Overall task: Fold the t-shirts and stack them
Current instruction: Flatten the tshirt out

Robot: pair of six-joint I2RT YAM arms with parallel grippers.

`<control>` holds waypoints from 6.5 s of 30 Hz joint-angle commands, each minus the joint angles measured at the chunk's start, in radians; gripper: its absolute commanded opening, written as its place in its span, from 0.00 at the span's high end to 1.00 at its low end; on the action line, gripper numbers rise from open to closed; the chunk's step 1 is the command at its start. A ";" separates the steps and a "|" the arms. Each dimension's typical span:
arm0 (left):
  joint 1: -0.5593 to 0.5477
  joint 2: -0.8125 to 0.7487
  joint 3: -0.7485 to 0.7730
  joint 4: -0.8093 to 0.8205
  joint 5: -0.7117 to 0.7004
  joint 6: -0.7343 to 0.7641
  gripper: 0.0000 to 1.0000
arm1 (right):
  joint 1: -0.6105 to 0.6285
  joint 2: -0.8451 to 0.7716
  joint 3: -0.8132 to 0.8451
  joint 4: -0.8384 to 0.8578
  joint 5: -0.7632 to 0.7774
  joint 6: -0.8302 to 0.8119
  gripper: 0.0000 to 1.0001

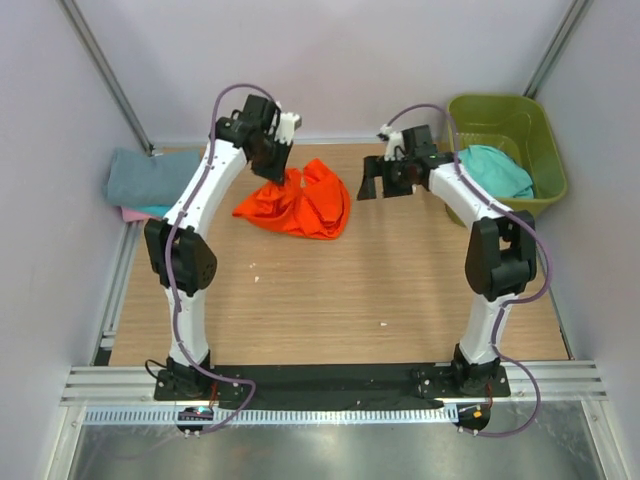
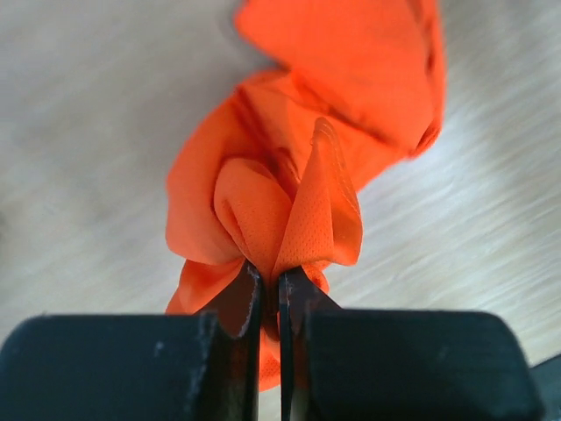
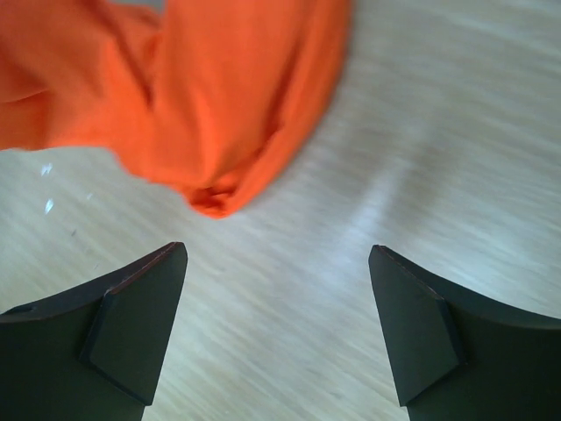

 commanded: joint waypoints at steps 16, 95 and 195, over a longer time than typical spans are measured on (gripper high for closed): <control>-0.143 0.016 0.415 0.191 0.024 0.130 1.00 | -0.103 -0.122 0.105 0.056 -0.023 -0.050 0.10; 0.218 -0.241 -0.481 0.331 0.369 -0.374 0.26 | 0.211 0.139 0.519 0.292 0.427 -0.819 0.99; 0.194 -0.183 -0.452 0.339 0.122 0.142 0.36 | 0.072 -0.692 -0.751 -0.018 0.116 -0.932 0.28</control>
